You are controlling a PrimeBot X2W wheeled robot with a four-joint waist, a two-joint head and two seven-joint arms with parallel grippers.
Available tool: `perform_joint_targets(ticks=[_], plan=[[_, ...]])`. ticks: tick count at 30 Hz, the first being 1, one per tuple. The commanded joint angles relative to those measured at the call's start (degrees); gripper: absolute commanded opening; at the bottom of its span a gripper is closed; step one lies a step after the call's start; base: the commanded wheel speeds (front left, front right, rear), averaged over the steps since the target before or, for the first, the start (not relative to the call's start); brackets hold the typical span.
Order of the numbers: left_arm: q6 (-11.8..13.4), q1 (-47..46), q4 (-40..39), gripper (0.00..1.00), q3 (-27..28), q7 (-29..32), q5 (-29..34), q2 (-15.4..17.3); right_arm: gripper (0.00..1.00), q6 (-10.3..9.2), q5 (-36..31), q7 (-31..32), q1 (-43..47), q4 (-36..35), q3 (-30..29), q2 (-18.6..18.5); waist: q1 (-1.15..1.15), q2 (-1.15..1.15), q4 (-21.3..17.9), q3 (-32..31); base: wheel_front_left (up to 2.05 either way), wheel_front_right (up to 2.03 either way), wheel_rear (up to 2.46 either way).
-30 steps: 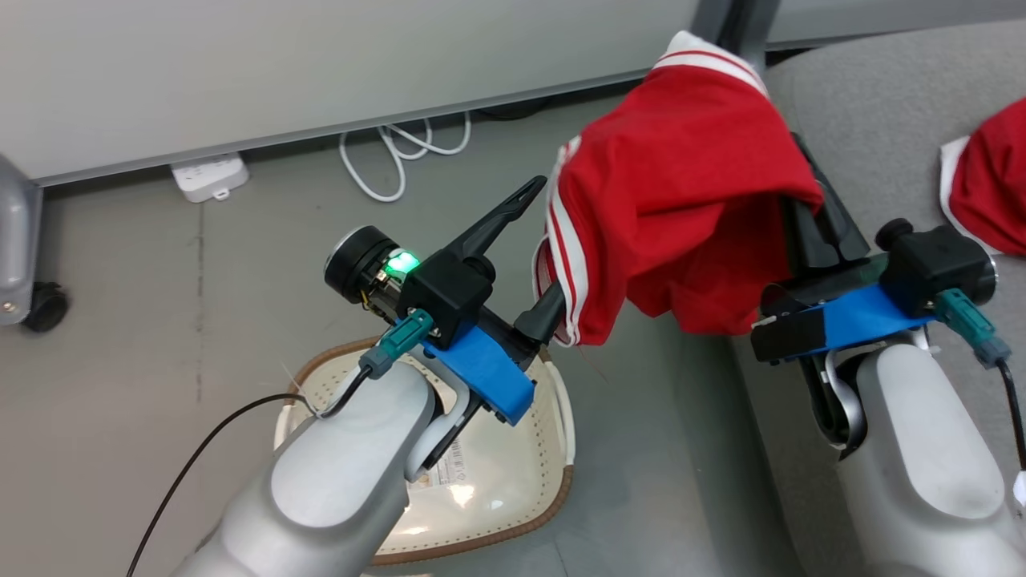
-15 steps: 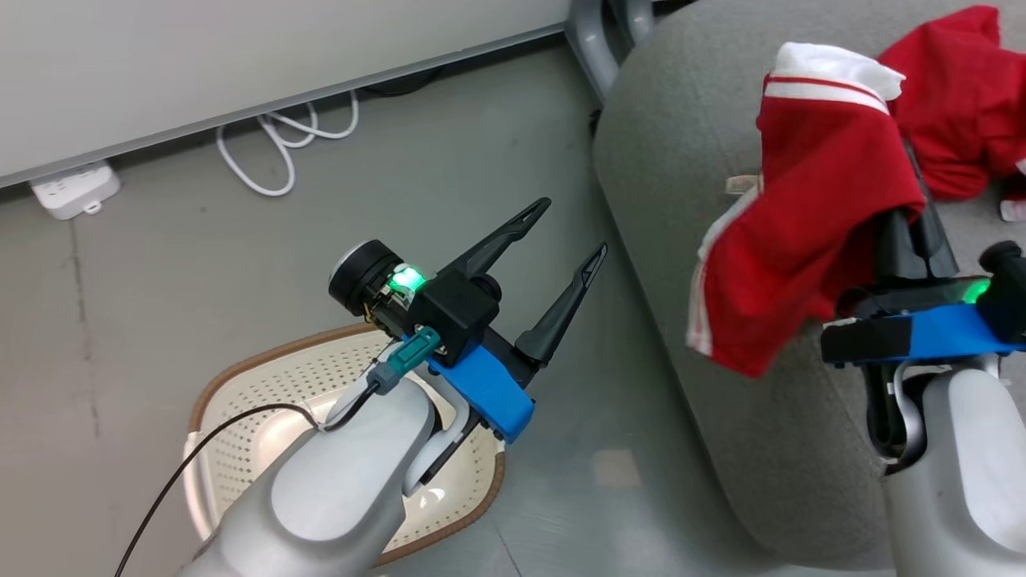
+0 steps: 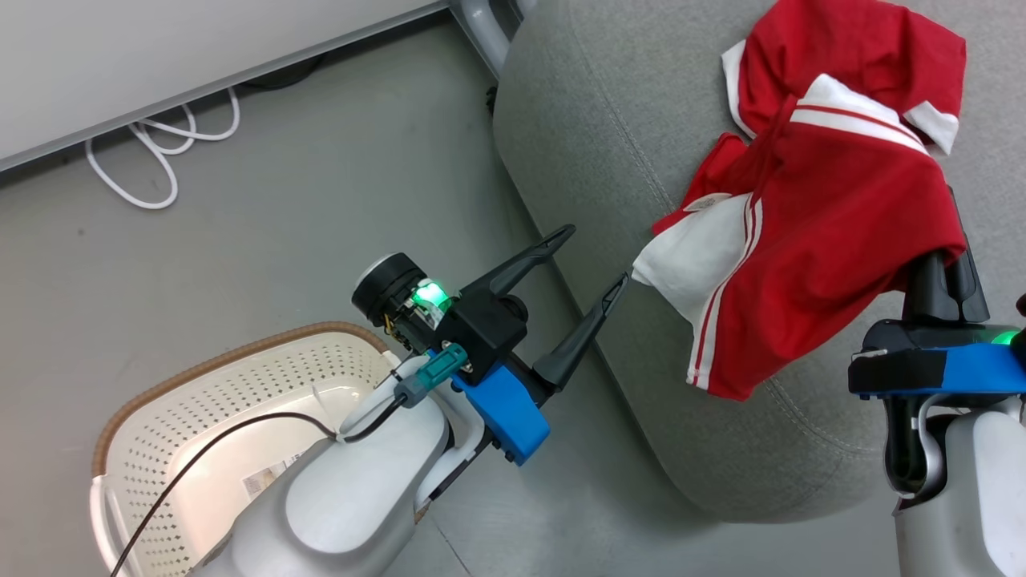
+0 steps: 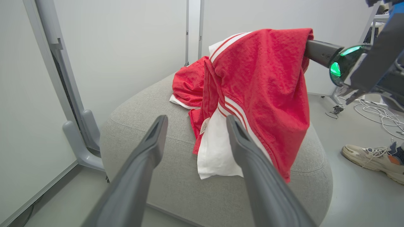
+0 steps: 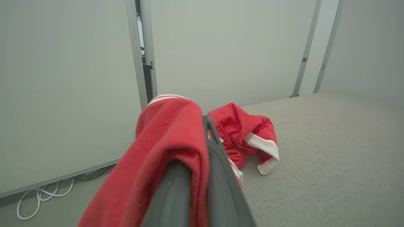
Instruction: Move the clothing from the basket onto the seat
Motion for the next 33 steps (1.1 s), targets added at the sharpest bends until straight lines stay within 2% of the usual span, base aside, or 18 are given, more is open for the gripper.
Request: perform_joint_targets(ticks=[1,8,18,26,33], plan=[[-0.3,-0.2,-0.1,1.0,-0.3,0.2,0.2,0.2,0.0,-0.06,0.2,0.0,1.1,-0.3,-0.3,0.5,0.0,0.0,-1.0,0.6,0.0,0.0,0.0],[-0.2,-0.6,0.1,1.0,-1.3,0.5,0.3,0.0,0.0,-0.06,0.4,0.0,1.7,-0.5,-0.7,1.1,0.0,0.0,-2.2,1.5,0.0,0.0,0.0],[0.1,-1.6,-0.1,1.0,-1.2,0.6,0.0,0.4,0.0,-0.06,-0.3,0.0,-1.5,-1.3,0.8,1.3,0.0,0.0,-1.8,3.1,0.0,0.0,0.0],[0.6,-3.7,-1.3,1.0,-1.0,1.8,0.6,1.6,0.0,-0.06,0.2,0.0,-12.4,-4.7,2.3,-3.2,0.0,0.0,-1.7,7.4,0.0,0.0,0.0],[1.0,-6.8,-3.5,1.0,-1.1,4.1,1.8,3.2,0.0,-0.06,1.9,0.0,-25.7,-6.5,-4.3,-9.7,0.0,0.0,-1.1,14.5,0.0,0.0,0.0]])
